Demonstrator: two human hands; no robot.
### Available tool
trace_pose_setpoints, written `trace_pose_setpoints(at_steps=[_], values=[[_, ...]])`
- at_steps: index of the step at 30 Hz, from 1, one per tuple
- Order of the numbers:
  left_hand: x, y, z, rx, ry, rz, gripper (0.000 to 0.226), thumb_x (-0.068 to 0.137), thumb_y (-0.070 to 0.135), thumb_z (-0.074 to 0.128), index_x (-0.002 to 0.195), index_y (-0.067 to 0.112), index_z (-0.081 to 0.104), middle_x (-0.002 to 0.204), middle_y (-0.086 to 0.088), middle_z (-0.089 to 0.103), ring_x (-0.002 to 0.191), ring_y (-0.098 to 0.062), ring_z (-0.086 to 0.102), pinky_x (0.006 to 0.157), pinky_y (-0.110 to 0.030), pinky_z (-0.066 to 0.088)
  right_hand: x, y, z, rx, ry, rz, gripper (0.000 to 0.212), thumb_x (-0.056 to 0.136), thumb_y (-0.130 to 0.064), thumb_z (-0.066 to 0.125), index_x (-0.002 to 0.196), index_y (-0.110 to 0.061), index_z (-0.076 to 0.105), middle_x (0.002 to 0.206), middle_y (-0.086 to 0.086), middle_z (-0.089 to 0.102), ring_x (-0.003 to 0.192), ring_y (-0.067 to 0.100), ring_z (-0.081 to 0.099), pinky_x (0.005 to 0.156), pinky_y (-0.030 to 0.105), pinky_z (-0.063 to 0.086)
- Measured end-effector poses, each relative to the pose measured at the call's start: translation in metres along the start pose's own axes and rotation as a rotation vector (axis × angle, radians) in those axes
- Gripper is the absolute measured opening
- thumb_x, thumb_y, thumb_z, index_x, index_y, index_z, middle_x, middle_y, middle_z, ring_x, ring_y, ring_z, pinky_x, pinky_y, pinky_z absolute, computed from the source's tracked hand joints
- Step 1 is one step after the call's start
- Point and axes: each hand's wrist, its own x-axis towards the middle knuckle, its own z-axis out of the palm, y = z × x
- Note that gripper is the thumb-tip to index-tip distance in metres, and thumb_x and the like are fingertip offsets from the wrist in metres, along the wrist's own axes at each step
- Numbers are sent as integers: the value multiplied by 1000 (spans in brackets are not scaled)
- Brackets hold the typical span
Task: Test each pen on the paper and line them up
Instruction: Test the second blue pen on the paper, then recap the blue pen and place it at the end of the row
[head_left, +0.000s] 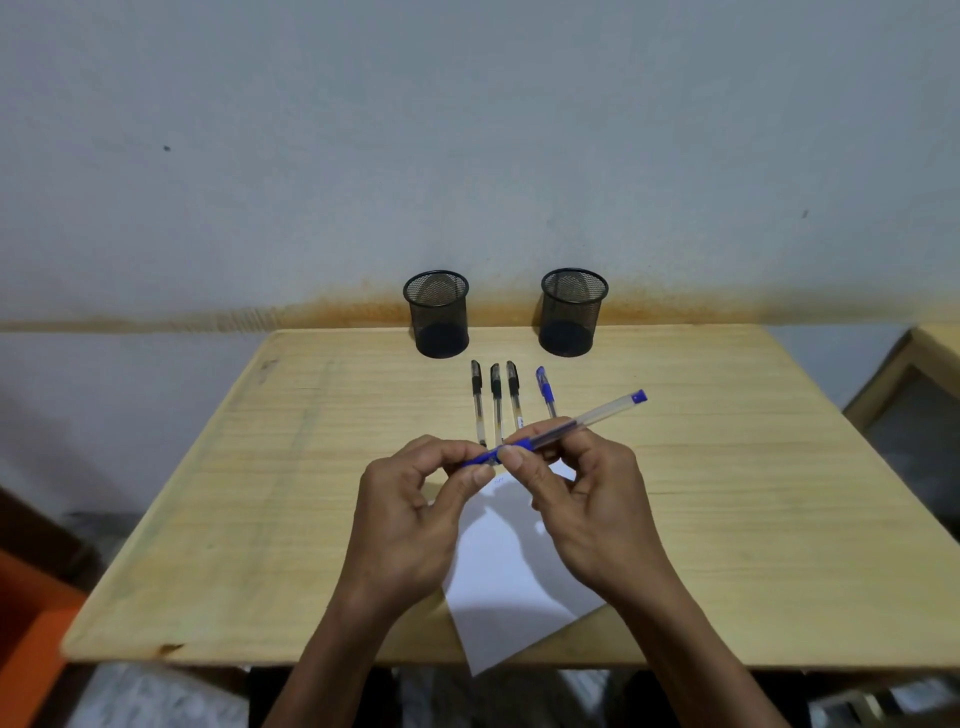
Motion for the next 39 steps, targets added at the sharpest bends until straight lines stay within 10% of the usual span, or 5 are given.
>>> trace_pose_setpoints(at_steps=[7, 12, 17, 25, 39], values=[[1, -3, 0, 39, -18, 5, 13, 86, 19, 72, 98, 22, 76, 90, 11, 72, 91, -10, 68, 79, -32, 56, 1, 5, -8, 15, -6, 58, 14, 85, -34, 77, 97, -30, 73, 89, -9, 75, 74, 5, 67, 65, 24, 55], [4, -6, -6, 132, 21, 3, 12, 86, 19, 73, 95, 27, 75, 89, 15, 71, 90, -4, 65, 77, -19, 50, -1, 5, -27, -199, 468, -201, 49, 79, -37, 82, 122, -28, 60, 101, -3, 56, 84, 17, 53, 70, 24, 48], [9, -5, -2, 195, -23, 4, 12, 87, 22, 72, 98, 25, 75, 91, 15, 69, 91, -2, 63, 73, -20, 50, 8, 13, -30, -923, 231, -626, 27, 81, -29, 82, 107, -24, 79, 106, 3, 69, 98, 23, 48, 74, 35, 36], [19, -3, 5, 254, -99, 31, 9, 89, 21, 70, 96, 24, 74, 87, 16, 66, 90, -1, 58, 67, -10, 40, 26, 31, -34, -1022, 141, -706, 12, 87, -32, 73, 93, -24, 79, 92, -5, 71, 87, 24, 49, 73, 36, 33], [64, -69, 3, 609, -59, -168, 46, 91, 41, 63, 129, 15, 61, 135, -2, 62, 128, -26, 50, 101, -43, 43, 90, 70, -37, -676, 395, 221, 19, 92, -36, 66, 79, -24, 73, 81, -4, 71, 87, 25, 63, 87, 42, 50]])
